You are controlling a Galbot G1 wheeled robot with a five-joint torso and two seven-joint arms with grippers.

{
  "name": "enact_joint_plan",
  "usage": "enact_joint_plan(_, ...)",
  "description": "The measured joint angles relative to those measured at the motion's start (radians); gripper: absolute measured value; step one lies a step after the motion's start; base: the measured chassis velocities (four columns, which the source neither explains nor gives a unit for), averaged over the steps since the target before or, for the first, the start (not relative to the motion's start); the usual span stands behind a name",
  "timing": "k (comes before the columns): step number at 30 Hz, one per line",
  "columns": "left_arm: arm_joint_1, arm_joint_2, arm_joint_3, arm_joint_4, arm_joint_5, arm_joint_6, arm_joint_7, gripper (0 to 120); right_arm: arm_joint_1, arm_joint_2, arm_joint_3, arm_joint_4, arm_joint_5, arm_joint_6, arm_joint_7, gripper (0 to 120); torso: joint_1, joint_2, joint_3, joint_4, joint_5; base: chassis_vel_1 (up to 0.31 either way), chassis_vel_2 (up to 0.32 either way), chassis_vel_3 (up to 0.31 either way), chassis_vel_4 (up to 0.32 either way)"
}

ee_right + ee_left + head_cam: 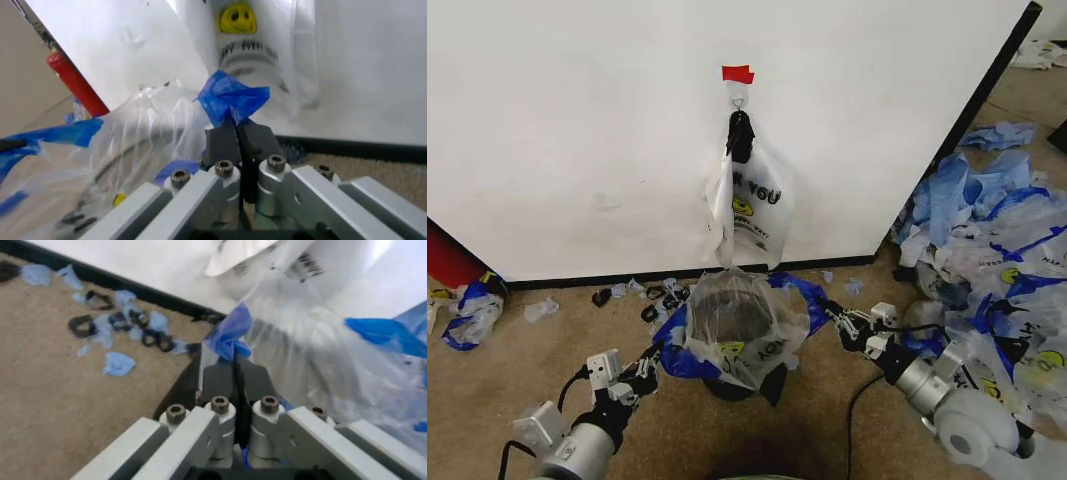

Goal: Pick up the garbage bag from the wall and place it over the trash bin.

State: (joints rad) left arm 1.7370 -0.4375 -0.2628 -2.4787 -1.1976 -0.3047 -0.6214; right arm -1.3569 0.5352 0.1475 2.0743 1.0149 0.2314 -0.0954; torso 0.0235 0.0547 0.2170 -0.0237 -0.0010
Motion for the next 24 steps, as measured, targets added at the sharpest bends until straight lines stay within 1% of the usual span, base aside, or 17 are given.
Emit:
enact_joint_plan(5,0.066,-0.02,0.001,0.036,0.065,-0.011,0.012,0,-0.045,0.012,-0.006,-0.023,-0.047,0.015,-0.022,0,0.0,0.0,0.0,0.0001,-0.0001,0.0,0.0,0.0,0.0)
enact_joint_plan(8,0.095,-0.04,0.018,0.072,0.109,-0.015,0.032,0,-0.058,0.022,-0.023,-0.041,-0.075,0.024,-0.024,0,0.0,0.0,0.0,0.0001,-0.0002,0.0,0.0,0.0,0.0)
enact_joint_plan(16,0.092,-0.089,0.038,0.161,0.144,-0.029,0.057,0,-0.051,0.056,-0.067,-0.104,-0.125,0.038,-0.017,0,0.0,0.0,0.0,0.0001,-0.0003,0.0,0.0,0.0,0.0)
enact_joint_plan(24,0.076,-0.116,0.058,0.191,0.147,-0.032,0.073,0,-0.051,0.089,-0.079,-0.175,-0.155,0.055,-0.027,0,0.0,0.0,0.0,0.0,0.0,0.0,0.0,0.0,0.0)
